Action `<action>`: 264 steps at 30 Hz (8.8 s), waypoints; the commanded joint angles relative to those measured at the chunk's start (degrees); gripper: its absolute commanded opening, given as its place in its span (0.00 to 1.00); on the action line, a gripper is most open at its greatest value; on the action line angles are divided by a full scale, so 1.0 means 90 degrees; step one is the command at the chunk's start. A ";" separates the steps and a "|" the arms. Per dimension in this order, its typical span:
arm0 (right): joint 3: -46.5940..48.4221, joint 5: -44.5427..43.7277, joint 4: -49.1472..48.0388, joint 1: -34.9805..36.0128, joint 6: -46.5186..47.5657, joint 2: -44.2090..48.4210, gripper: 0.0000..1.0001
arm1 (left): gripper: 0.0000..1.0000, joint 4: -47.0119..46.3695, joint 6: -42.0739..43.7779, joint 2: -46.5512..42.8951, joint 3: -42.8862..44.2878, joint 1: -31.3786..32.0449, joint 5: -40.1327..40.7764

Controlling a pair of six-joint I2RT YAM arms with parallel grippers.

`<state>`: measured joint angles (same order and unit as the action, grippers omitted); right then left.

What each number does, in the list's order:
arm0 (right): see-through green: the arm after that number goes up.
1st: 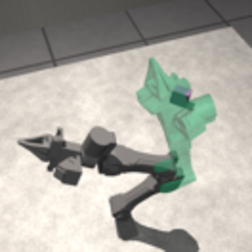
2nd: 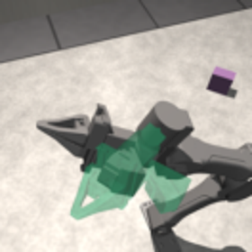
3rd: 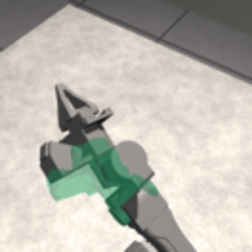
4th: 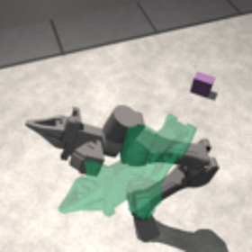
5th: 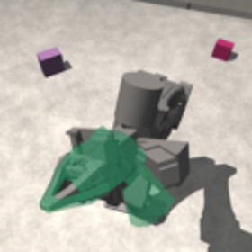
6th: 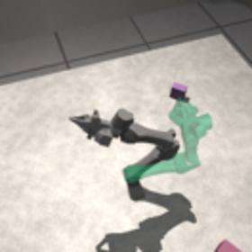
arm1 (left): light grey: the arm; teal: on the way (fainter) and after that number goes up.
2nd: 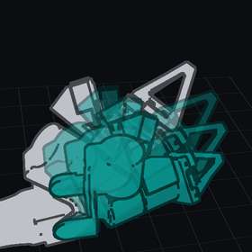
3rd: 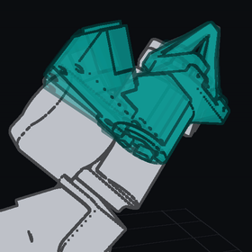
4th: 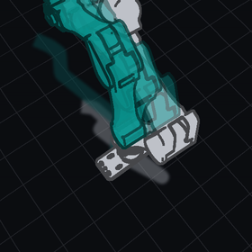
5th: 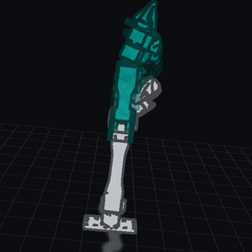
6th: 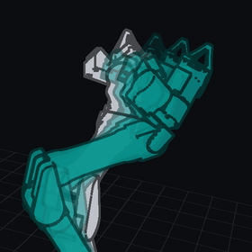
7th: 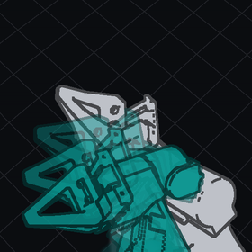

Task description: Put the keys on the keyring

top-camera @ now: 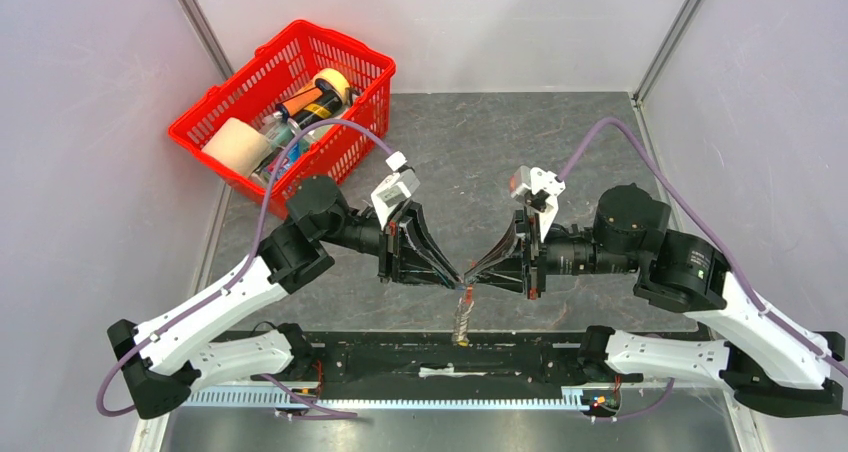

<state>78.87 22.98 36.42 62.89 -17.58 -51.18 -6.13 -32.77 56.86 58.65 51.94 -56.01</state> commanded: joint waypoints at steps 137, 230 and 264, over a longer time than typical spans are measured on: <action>-0.4222 -0.0834 -1.1402 0.0275 -0.4173 -0.0348 0.00 | 0.02 -0.2048 -0.0639 0.0370 0.0807 0.0042 0.1195; -0.3905 -0.2013 -0.7615 0.1037 -0.1142 0.1468 0.00 | 0.36 -0.1308 -0.0587 -0.0434 0.0073 0.0049 0.1461; -0.2910 -0.2016 -0.5936 0.1039 -0.0476 0.1370 0.00 | 0.43 -0.0588 -0.0372 -0.0791 -0.0088 0.0049 0.1569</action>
<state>48.95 5.08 -15.38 71.90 -22.96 -40.16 -11.90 -38.46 51.53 58.48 52.58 -43.11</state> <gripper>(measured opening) 0.006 0.426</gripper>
